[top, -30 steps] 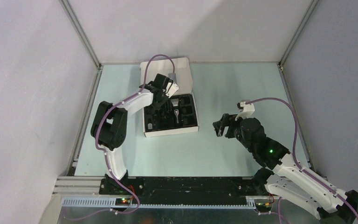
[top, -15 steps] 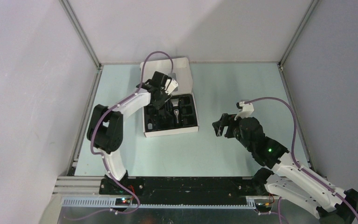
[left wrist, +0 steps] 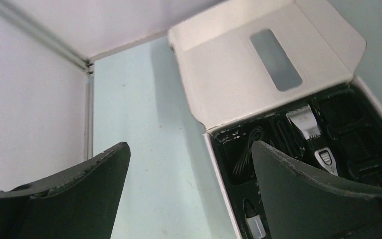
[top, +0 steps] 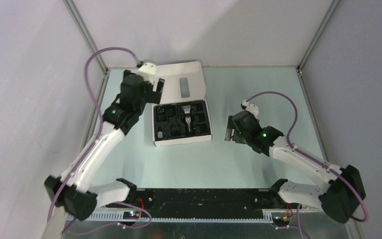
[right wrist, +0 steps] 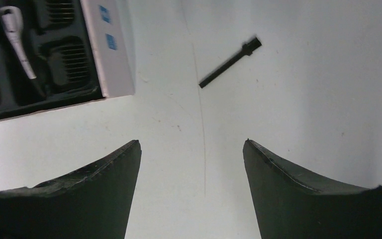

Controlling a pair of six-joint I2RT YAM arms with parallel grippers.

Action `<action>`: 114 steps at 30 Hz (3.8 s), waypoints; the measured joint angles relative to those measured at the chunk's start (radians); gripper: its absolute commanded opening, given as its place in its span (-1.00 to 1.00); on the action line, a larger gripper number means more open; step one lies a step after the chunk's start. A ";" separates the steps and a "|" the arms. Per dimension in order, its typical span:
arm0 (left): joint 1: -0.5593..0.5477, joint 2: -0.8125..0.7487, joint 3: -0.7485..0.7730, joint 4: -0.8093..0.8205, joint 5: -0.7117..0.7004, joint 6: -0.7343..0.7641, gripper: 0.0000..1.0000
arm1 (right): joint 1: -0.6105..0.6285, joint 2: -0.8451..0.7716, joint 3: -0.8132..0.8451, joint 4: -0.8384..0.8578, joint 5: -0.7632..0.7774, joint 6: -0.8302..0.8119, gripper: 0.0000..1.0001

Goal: Sort the hair-cutting tools

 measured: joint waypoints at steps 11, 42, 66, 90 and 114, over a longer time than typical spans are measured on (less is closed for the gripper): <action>0.014 -0.417 -0.271 0.027 -0.140 -0.229 0.99 | -0.092 0.364 0.199 -0.124 -0.002 0.131 0.34; 0.012 -0.663 -0.516 0.055 -0.250 -0.285 0.99 | -0.191 0.734 0.373 -0.178 -0.044 0.287 -0.47; 0.011 -0.678 -0.531 0.067 -0.254 -0.267 1.00 | -0.177 0.637 0.251 -0.279 -0.185 0.061 -0.90; 0.011 -0.678 -0.531 0.073 -0.257 -0.260 0.99 | -0.195 0.612 0.294 -0.333 -0.244 -0.018 -0.46; 0.011 -0.685 -0.531 0.074 -0.249 -0.259 0.99 | -0.198 0.725 0.339 -0.334 -0.254 -0.097 -0.68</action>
